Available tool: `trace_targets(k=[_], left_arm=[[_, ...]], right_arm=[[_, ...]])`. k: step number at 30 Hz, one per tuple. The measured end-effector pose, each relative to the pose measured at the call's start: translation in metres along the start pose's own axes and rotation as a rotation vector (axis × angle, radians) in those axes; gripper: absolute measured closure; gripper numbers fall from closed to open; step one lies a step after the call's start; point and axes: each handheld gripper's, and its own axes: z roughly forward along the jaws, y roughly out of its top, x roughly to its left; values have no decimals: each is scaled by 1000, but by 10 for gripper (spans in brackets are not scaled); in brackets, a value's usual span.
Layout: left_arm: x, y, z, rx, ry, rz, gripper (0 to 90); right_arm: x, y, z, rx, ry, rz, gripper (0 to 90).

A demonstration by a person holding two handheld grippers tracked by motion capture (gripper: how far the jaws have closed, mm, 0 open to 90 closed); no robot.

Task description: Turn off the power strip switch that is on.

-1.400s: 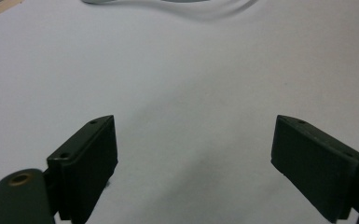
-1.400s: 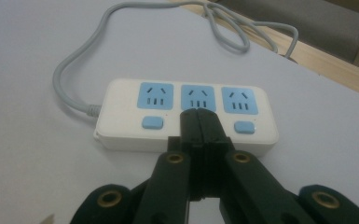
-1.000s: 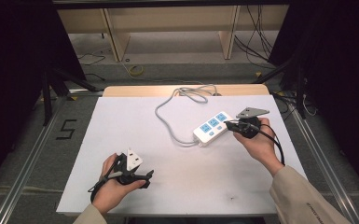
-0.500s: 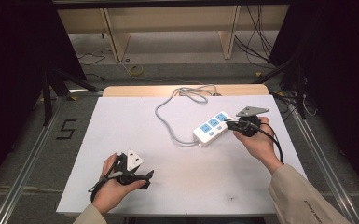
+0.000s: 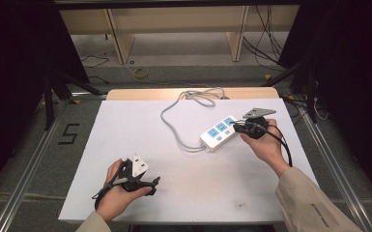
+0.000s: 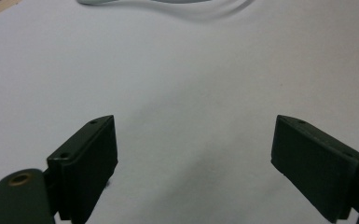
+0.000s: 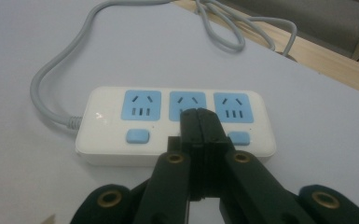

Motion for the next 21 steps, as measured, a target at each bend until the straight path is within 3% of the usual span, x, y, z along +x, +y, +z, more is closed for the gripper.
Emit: trace_targets(k=[21], left_arm=[[0,0,0,-8,5,-8,142]], right_arm=[[-2,8,20,52,0,0,900]])
